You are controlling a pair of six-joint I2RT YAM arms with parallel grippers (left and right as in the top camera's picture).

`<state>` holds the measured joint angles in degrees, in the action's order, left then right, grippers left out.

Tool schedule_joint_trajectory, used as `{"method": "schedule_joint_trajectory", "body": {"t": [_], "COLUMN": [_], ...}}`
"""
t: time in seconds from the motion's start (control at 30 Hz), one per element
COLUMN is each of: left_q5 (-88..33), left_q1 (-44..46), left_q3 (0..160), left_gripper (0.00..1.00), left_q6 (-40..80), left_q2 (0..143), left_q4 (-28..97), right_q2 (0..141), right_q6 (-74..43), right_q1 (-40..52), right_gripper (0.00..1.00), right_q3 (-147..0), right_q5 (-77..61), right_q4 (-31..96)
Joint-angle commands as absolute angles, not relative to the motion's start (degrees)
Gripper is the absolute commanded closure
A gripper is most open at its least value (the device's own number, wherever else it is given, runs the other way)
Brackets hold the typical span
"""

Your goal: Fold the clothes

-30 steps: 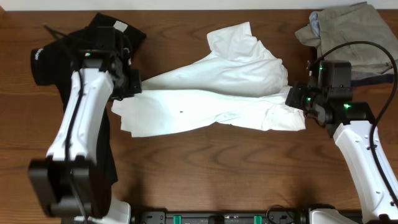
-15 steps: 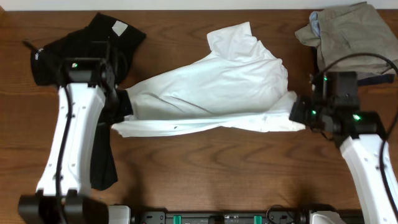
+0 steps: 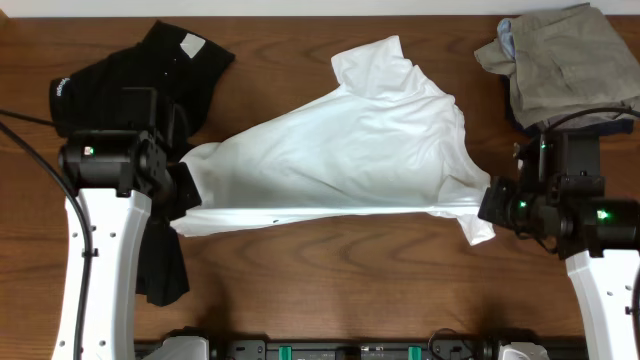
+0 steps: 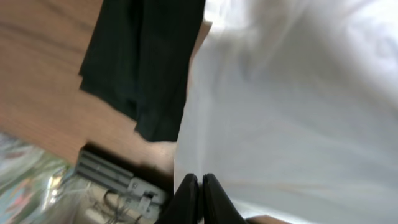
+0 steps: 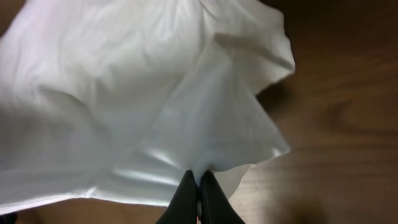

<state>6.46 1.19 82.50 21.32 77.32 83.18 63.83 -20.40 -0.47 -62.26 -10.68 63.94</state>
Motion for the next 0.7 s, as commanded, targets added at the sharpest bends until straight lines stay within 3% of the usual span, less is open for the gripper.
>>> {"method": "schedule_joint_trajectory", "body": {"t": [0.0, 0.3, 0.67], "left_q5": [8.3, 10.7, 12.7], "left_q1": [1.0, 0.9, 1.0], "left_q3": [77.3, 62.2, 59.5], "left_gripper": [0.94, 0.94, 0.94], "left_q6": [23.5, 25.1, 25.4], "left_q2": [77.5, 78.3, 88.1], "left_q4": [79.6, 61.6, 43.8], "right_q2": [66.4, 81.1, 91.9], "right_q6": [-19.0, -12.4, -7.4], "right_q1": [-1.2, -0.9, 2.5], "right_gripper": [0.99, 0.99, 0.99], "right_q3": [-63.6, -63.6, -63.6], "right_q5": [-9.5, -14.5, -14.4], "right_q4": [61.0, 46.9, 32.5]}}
